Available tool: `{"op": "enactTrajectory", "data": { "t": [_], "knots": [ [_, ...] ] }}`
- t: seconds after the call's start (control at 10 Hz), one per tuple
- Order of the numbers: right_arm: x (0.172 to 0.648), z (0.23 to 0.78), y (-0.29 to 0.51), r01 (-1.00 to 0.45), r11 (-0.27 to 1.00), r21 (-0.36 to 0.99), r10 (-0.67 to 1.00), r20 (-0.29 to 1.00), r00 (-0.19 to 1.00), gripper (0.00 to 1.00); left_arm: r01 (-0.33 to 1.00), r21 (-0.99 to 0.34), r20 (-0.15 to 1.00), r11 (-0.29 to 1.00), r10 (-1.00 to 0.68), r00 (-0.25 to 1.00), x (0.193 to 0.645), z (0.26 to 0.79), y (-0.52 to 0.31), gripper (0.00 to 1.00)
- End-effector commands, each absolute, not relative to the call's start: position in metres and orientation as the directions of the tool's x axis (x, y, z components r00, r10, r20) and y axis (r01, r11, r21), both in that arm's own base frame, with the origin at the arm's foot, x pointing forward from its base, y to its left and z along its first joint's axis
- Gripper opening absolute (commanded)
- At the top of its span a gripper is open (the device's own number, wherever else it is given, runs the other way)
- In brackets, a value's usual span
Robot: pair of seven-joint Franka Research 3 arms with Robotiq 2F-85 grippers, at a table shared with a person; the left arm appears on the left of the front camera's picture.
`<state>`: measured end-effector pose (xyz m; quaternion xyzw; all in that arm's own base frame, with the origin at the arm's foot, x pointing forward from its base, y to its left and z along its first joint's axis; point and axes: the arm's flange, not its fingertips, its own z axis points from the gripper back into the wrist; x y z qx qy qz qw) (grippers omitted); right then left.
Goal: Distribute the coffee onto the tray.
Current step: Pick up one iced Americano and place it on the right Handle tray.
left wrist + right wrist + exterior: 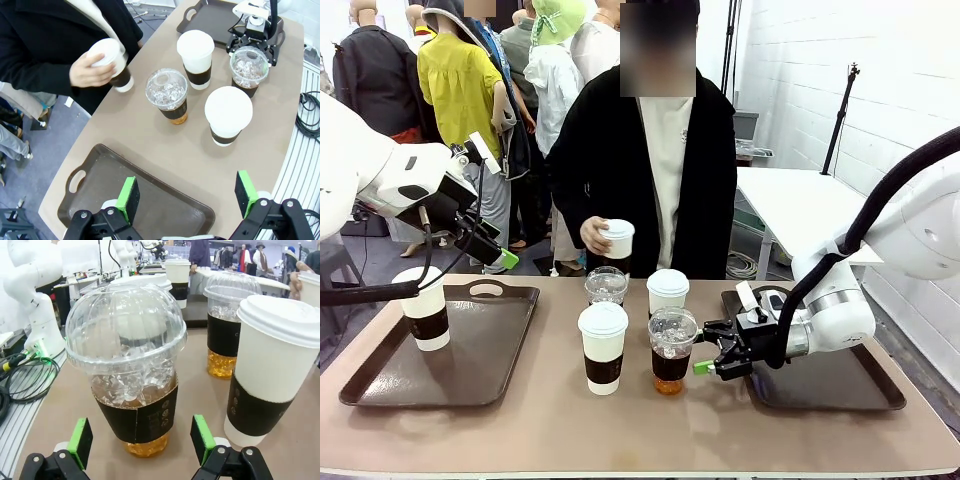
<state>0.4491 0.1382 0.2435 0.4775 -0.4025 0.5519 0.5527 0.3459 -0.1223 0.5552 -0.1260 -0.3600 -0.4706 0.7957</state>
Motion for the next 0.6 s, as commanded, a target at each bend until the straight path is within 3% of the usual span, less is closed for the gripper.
{"op": "enactTrajectory", "data": {
  "t": [0.0,0.5],
  "knots": [
    [0.452,0.237,0.149,-0.996,-0.074,0.044,0.206,0.978,0.028,1.0,0.839,0.131,0.689,0.529,-0.657,0.306,0.347,0.556,-0.122,1.0],
    [0.46,0.235,0.168,-0.994,-0.098,0.039,0.207,0.978,0.018,1.0,0.839,0.131,0.689,0.529,-0.657,0.306,0.347,0.556,-0.122,1.0]
  ]
}}
